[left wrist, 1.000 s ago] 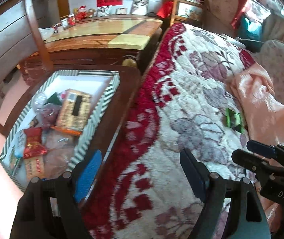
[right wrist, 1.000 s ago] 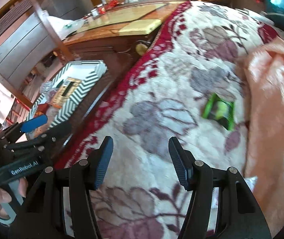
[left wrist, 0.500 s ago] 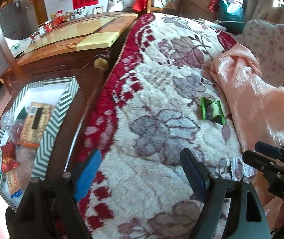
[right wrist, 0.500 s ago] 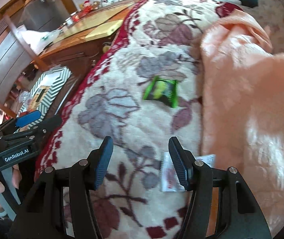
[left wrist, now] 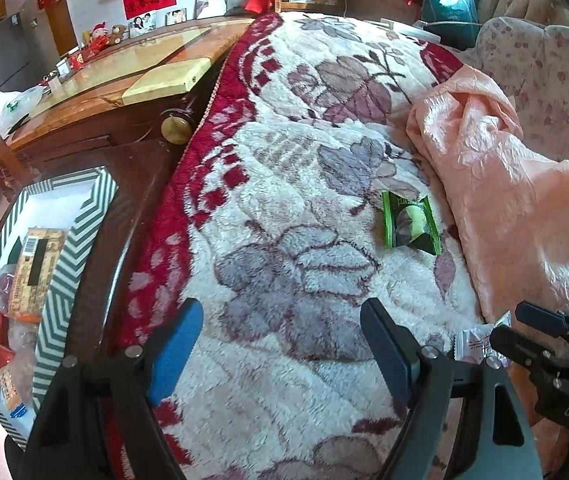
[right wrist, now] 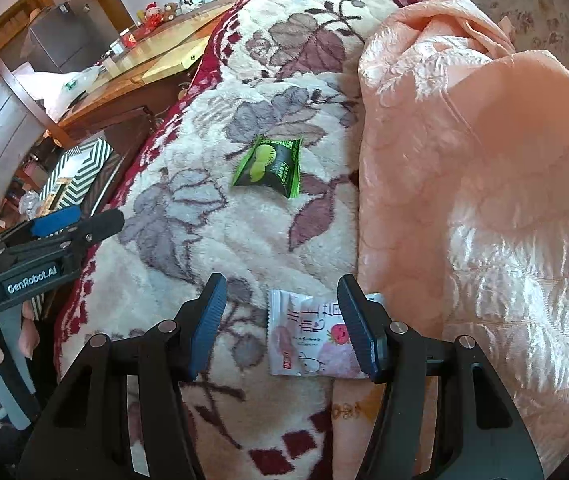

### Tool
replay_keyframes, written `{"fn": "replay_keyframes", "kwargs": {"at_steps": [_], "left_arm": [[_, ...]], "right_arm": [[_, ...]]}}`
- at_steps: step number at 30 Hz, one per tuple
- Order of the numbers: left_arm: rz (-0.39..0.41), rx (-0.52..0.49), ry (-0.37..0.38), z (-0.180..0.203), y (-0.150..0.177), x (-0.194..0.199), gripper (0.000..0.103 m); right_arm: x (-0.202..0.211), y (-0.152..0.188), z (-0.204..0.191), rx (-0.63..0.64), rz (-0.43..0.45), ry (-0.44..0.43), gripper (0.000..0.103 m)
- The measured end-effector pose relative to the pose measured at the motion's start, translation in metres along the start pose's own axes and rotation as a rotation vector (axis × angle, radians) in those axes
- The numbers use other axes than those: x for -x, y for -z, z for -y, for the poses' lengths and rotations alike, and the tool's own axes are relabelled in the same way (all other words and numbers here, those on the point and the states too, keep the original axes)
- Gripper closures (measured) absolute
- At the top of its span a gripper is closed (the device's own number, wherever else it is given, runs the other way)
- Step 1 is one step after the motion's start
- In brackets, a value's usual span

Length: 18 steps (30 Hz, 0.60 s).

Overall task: Organize snacks
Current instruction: 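Move both tools back to the green packet and white strawberry packet, then grasp the green packet with the left tool while the right tool grasps the white strawberry packet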

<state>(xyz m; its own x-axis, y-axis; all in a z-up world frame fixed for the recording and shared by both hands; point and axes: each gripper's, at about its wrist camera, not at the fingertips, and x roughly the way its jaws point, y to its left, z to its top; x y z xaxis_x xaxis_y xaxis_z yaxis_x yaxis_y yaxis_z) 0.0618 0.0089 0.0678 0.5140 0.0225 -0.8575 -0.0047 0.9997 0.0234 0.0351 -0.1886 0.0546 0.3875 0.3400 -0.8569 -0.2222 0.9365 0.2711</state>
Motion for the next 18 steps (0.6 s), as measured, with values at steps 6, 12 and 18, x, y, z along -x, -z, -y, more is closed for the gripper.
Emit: {"fn": "replay_keyframes", "kwargs": {"at_steps": [6, 12, 18], "left_arm": [[-0.017, -0.013, 0.004, 0.009, -0.005, -0.010, 0.020], [-0.036, -0.020, 0.046, 0.021, -0.020, -0.022, 0.020], [-0.056, -0.042, 0.113, 0.046, -0.042, -0.040, 0.020]], "right_arm": [[-0.003, 0.002, 0.010, -0.020, -0.007, -0.003, 0.045], [-0.006, 0.004, 0.019, -0.038, -0.007, -0.015, 0.045], [-0.006, 0.006, 0.021, -0.037, -0.004, -0.024, 0.045]]}}
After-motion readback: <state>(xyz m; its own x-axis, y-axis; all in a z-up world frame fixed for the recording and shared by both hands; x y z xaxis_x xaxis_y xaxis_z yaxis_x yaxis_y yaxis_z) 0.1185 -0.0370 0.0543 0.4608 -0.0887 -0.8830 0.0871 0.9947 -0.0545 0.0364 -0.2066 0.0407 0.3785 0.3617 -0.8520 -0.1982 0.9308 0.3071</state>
